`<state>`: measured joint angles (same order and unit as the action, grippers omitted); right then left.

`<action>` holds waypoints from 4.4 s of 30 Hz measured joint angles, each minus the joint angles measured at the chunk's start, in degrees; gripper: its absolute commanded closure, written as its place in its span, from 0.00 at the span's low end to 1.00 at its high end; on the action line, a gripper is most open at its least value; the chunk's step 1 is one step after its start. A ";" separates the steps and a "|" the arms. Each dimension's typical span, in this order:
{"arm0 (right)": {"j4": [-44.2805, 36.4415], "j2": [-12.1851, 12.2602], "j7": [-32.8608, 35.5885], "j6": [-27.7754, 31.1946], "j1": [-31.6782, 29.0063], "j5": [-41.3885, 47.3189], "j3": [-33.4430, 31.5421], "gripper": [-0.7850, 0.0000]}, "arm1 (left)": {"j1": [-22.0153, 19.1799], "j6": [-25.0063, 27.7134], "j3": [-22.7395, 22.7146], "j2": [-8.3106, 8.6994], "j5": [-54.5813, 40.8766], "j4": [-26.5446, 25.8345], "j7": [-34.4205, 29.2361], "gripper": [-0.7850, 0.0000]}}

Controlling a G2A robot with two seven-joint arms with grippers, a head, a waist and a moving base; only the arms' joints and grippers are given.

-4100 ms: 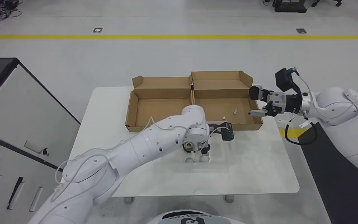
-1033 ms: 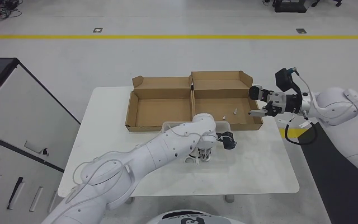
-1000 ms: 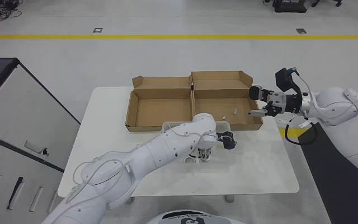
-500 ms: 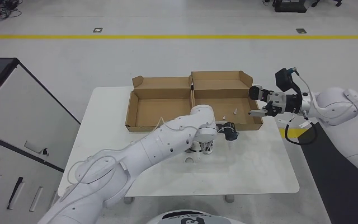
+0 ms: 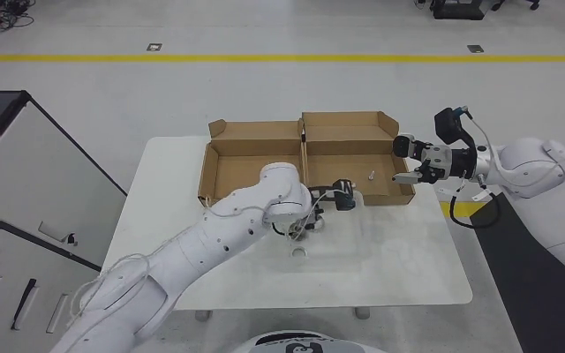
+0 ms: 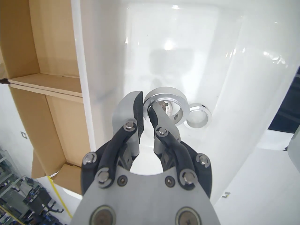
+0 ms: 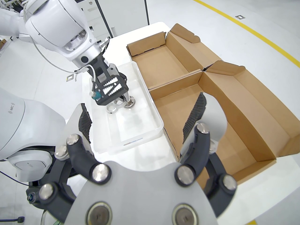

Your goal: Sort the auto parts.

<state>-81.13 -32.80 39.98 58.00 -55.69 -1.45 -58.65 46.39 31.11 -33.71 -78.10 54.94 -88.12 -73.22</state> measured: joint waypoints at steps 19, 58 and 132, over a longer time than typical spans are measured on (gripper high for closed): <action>0.00 0.00 0.00 0.00 0.00 0.00 0.00 0.00 | 18.71 26.86 -27.00 14.92 -11.63 -16.06 27.44 1.00; 0.00 0.00 0.00 0.00 0.00 0.00 0.00 0.00 | 25.11 26.89 -26.09 22.24 -21.89 -23.91 84.97 1.00; 0.00 0.00 0.00 0.00 0.00 0.00 0.00 0.00 | 22.14 26.89 -20.12 32.40 -15.34 -25.32 119.53 1.00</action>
<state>-81.13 -32.80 39.98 58.00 -55.69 -1.45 -58.65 68.53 58.00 -53.83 -45.70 39.60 -113.44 46.31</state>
